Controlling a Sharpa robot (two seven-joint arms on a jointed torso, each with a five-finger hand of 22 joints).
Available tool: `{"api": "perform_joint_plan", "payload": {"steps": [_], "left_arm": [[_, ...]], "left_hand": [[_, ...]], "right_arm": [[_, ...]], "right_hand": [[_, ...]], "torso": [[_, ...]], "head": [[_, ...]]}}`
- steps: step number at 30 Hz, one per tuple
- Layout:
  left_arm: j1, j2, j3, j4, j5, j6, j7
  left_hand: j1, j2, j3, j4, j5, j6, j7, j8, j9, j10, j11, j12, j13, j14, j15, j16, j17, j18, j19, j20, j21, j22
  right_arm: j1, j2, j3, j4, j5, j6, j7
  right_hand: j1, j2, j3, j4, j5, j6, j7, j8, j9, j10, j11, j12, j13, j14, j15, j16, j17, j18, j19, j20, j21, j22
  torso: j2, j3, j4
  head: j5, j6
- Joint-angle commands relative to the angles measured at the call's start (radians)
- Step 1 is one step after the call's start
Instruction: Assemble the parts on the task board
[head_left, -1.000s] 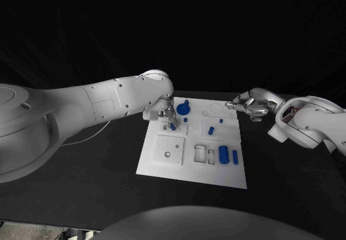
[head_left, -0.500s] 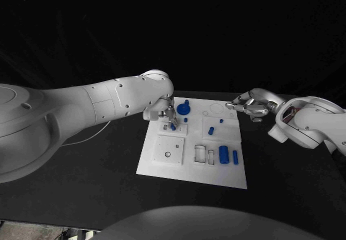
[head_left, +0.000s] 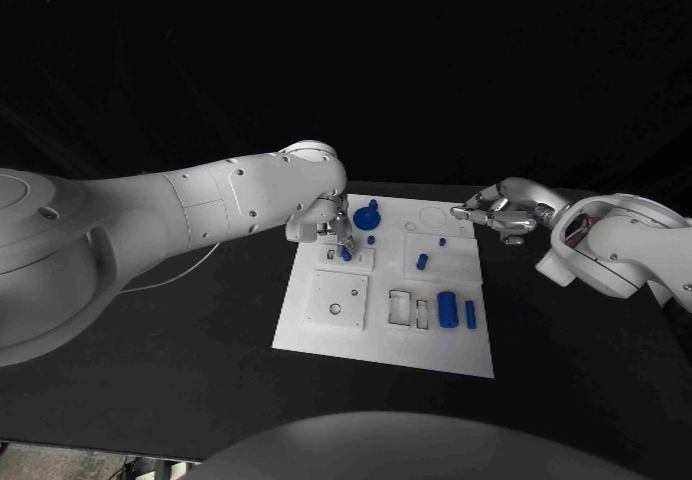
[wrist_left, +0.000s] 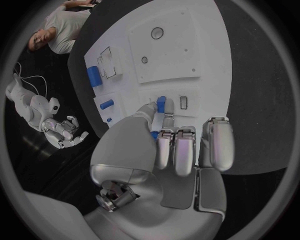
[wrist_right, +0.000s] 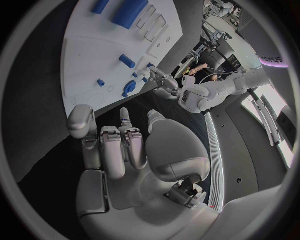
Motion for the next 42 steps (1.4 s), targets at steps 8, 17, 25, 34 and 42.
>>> {"api": "perform_joint_plan", "payload": {"steps": [8,17,25,34,42], "left_arm": [[-0.001,-0.005,0.0,0.013,0.001,-0.026,-0.074],[-0.001,-0.011,0.0,0.017,0.001,-0.03,-0.076],[-0.001,-0.013,0.0,0.016,0.002,-0.031,-0.075],[-0.001,-0.008,0.0,0.01,0.004,-0.021,-0.068],[-0.001,-0.007,0.0,0.006,0.003,-0.019,-0.064]], "left_hand": [[0.004,-0.005,0.007,-0.002,0.003,0.004,-0.008,0.0,0.003,0.102,0.004,-0.006,0.263,0.103,-0.003,0.002,0.263,0.009,-0.004,0.002,-0.003,0.107],[0.003,-0.005,0.008,-0.002,0.003,0.004,-0.008,0.0,0.003,0.102,0.004,-0.006,0.263,0.103,-0.003,0.002,0.263,0.009,-0.006,0.002,-0.004,0.105],[0.003,-0.006,0.009,-0.002,0.003,0.003,-0.008,-0.001,0.004,0.102,0.004,-0.006,0.263,0.103,-0.003,0.002,0.263,0.009,-0.006,0.002,-0.005,0.105],[0.003,-0.007,0.019,-0.004,0.001,0.001,-0.008,-0.003,0.005,0.102,0.004,-0.006,0.263,0.103,-0.003,0.002,0.263,0.01,-0.007,0.002,-0.007,0.104],[0.005,-0.009,0.027,-0.008,-0.001,0.0,-0.007,-0.005,0.007,0.102,0.004,-0.006,0.263,0.103,-0.003,0.002,0.263,0.01,-0.008,0.002,-0.008,0.103]], "right_arm": [[-0.002,0.001,0.0,-0.008,0.0,0.014,0.001],[-0.003,0.001,0.0,-0.011,0.0,0.015,0.001],[-0.004,0.004,0.0,-0.013,0.001,0.016,0.001],[-0.005,0.005,0.0,-0.013,0.003,0.019,0.002],[-0.007,0.005,0.0,-0.013,0.003,0.019,0.004]], "right_hand": [[0.009,0.005,-0.006,0.001,-0.001,0.0,-0.001,-0.004,-0.001,0.108,0.004,0.004,0.263,0.106,0.004,0.003,0.263,0.01,-0.007,-0.003,-0.004,0.116],[0.009,0.005,-0.006,0.001,-0.001,0.0,-0.001,-0.004,-0.001,0.108,0.004,0.004,0.263,0.106,0.004,0.003,0.263,0.01,-0.007,-0.003,-0.004,0.116],[0.009,0.005,-0.006,0.001,-0.001,0.0,-0.001,-0.004,-0.001,0.108,0.004,0.004,0.263,0.106,0.004,0.003,0.263,0.01,-0.007,-0.003,-0.004,0.116],[0.009,0.005,-0.006,0.0,0.0,0.0,-0.001,-0.005,-0.002,0.108,0.005,0.004,0.263,0.106,0.004,0.003,0.263,0.011,-0.01,-0.003,-0.008,0.115],[0.009,0.005,-0.007,0.0,-0.001,-0.001,-0.001,-0.005,-0.002,0.108,0.005,0.004,0.263,0.106,0.004,0.003,0.263,0.011,-0.01,-0.003,-0.008,0.115]], "torso": [[-0.001,0.0006,0.0004],[0.0,-0.0001,0.0005],[0.0,-0.0003,0.0002],[0.0,-0.0003,-0.0004],[0.0,0.0002,-0.0005]], "head": [[0.001,0.0],[0.003,0.0],[0.003,0.0],[0.005,0.0],[0.006,0.0]]}}
